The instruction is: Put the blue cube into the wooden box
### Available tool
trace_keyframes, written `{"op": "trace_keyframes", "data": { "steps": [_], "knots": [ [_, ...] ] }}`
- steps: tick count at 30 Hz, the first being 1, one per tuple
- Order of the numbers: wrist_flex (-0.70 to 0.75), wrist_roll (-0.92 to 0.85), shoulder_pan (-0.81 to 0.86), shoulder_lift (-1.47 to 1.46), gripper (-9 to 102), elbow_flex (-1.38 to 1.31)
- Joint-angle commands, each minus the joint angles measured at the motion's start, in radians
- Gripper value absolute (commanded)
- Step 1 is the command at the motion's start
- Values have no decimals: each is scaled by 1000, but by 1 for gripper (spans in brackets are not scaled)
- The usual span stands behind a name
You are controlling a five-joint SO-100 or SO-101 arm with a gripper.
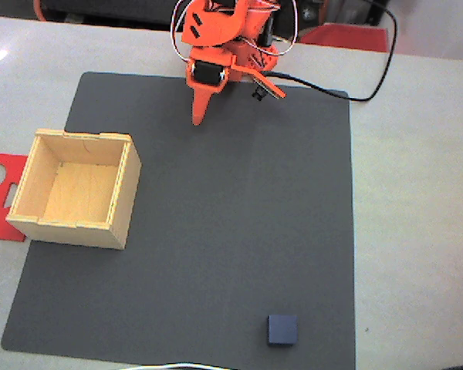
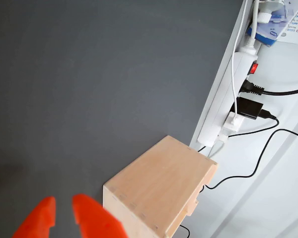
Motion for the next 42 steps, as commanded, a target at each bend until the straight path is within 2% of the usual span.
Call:
{"op": "trace_keyframes", "data": {
  "steps": [1, 6, 11, 16, 23, 33, 39, 42],
  "knots": [
    [-35, -5, 9, 14, 11, 0],
    [-189, -17, -78, -54, 18, -52],
    [-390, 6, -141, -660, 18, -399],
    [-469, 0, -181, -965, 18, -646],
    [-486, 23, -233, -1347, 19, -948],
    [-486, 20, -318, -1729, 19, -1336],
    [-437, 21, -364, -1970, 19, -1635],
    [-400, 23, -393, -2083, 23, -1784]
  ]
}}
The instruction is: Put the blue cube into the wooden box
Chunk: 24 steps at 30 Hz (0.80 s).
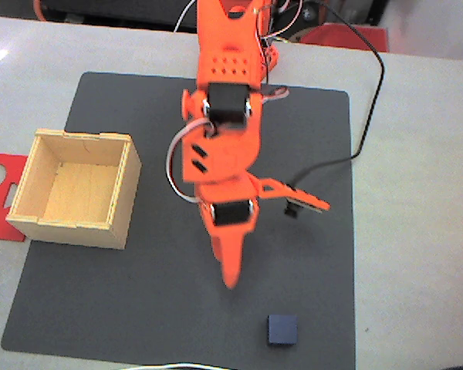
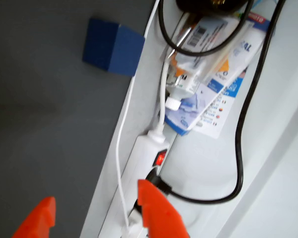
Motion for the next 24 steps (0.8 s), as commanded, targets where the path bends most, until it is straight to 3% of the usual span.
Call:
{"op": "trace_keyframes", "data": {
  "steps": [1, 11, 18, 24],
  "knots": [
    [57, 8, -32, -94, 25, -218],
    [232, 29, -109, -428, 32, -724],
    [565, 44, -123, -916, 32, -1519],
    [571, 52, -115, -960, 32, -1540]
  ]
}}
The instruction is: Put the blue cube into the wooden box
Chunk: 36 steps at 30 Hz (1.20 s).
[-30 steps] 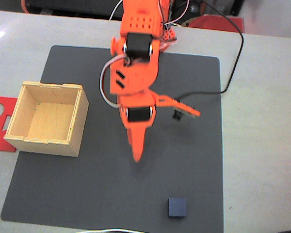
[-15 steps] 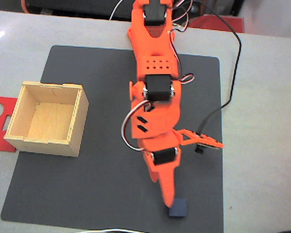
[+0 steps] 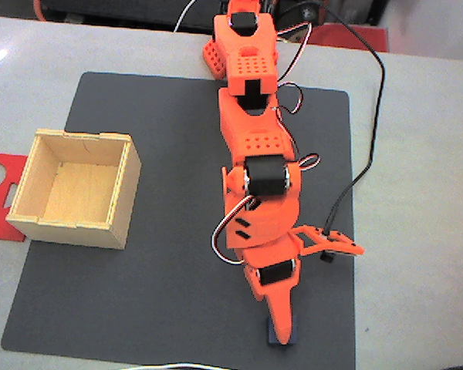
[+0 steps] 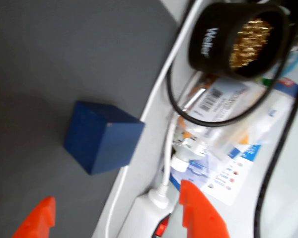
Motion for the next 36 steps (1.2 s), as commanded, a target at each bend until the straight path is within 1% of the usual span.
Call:
{"op": "trace_keyframes", "data": {
  "steps": [1, 6, 10, 15, 20, 26, 32, 33, 34, 36],
  "knots": [
    [-6, 9, 3, 11, 32, -61],
    [-41, 0, -2, -6, 32, -61],
    [-52, 28, -5, -35, 32, -57],
    [-55, 60, -2, -72, 28, -63],
    [-57, 52, -5, -72, 21, -63],
    [-52, 69, -2, -72, 6, -63],
    [71, 94, -9, -66, 1, -63],
    [91, 101, -5, -63, 1, -63],
    [107, 107, 0, -60, 4, -63],
    [120, 109, 9, -49, 23, -64]
  ]
}}
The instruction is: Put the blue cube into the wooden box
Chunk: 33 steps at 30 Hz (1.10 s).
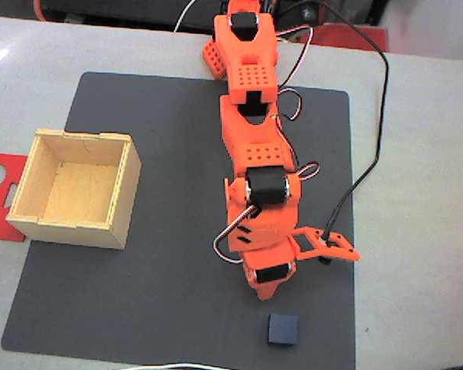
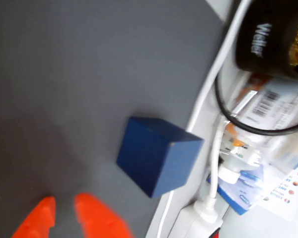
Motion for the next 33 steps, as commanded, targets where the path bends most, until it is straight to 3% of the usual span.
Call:
{"op": "trace_keyframes", "data": {
  "steps": [1, 22, 33],
  "knots": [
    [17, 8, 14, 52, 26, -28],
    [-244, -20, -35, 66, 33, -32],
    [91, -32, -5, 48, 33, -26]
  ]
}}
